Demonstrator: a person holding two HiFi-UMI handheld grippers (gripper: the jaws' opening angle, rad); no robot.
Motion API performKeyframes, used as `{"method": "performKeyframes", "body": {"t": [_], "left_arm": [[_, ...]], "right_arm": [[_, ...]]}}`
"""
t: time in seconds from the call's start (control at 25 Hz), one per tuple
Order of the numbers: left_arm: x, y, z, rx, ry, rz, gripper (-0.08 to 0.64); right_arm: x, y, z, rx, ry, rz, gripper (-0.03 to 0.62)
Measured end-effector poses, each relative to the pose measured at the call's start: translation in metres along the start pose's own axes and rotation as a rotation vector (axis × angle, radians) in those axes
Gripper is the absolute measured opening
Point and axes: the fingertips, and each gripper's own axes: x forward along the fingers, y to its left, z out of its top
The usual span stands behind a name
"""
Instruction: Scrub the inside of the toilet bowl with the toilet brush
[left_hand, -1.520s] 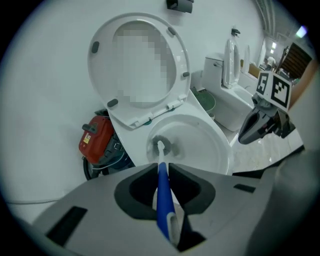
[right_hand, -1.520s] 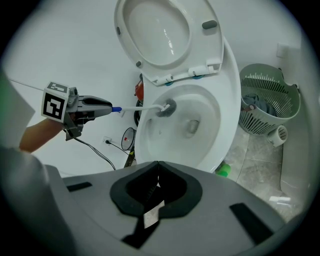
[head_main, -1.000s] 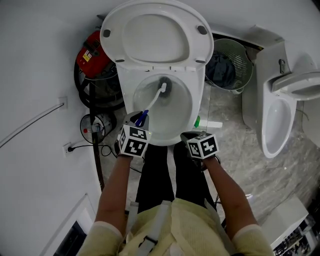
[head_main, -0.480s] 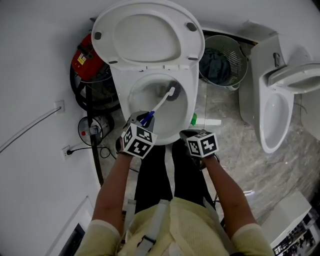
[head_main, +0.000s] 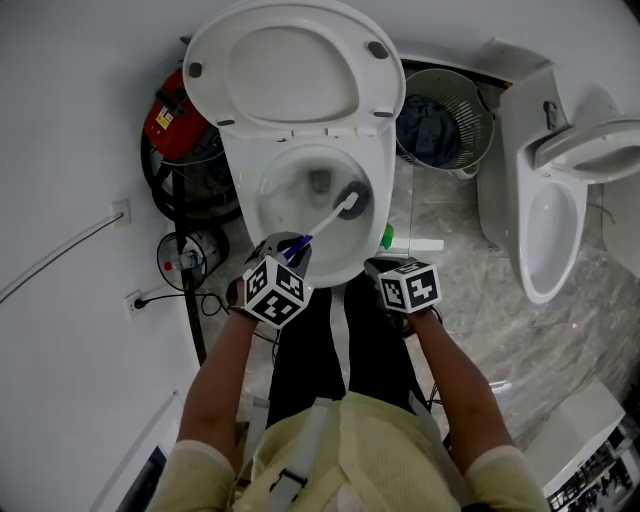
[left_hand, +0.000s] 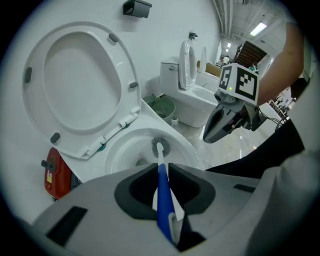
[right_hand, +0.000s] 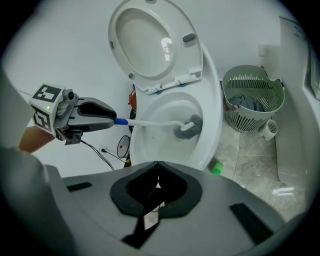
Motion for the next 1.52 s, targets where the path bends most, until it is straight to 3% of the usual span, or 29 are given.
{"method": "performKeyframes", "body": {"t": [0.56, 0.84, 1.52], "left_arm": [[-0.028, -0.053, -0.036, 0.139, 0.056, -0.068, 0.072], [-0.044, -0.073, -0.063, 0.168, 0.108, -0.099, 0.072], [-0.070, -0.046, -0.120, 0.176, 0.243, -0.059, 0.072]], "right_arm": [[-0.003, 0.017, -0.006, -0.063, 0.035, 0.005, 0.015], [0.001, 0.039, -0.006, -0.106, 0.049, 0.020, 0.015], [0.020, 0.070, -0.015, -0.180, 0.115, 0.058, 0.015]]}}
